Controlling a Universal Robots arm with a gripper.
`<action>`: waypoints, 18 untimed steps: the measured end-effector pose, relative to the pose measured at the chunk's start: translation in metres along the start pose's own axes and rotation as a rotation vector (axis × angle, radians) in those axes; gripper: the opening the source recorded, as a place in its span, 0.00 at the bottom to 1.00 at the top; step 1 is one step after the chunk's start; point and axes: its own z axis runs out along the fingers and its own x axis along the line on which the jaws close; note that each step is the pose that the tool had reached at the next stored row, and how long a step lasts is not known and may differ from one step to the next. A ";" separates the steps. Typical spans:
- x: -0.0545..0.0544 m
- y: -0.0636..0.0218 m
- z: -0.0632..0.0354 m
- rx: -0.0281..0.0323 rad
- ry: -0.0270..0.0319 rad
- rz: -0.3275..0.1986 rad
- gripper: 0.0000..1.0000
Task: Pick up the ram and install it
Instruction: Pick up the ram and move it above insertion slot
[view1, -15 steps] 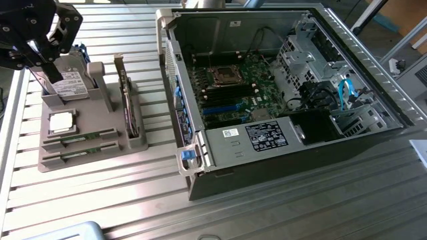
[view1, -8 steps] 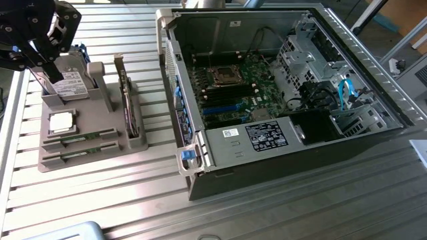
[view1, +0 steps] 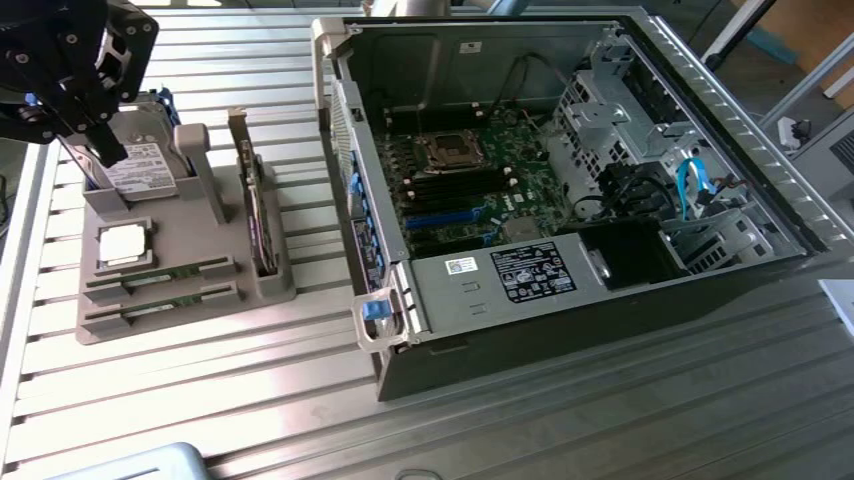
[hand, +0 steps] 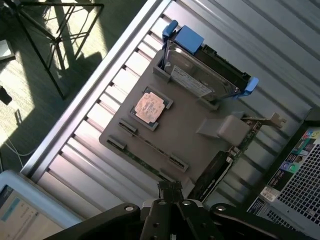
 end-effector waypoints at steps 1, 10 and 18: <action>0.000 0.0000 0.0000 -0.0003 0.0002 -0.012 0.11; 0.000 -0.0001 0.0000 -0.0033 0.0029 -0.134 0.11; 0.000 -0.0001 0.0000 -0.0064 0.0058 -0.262 0.11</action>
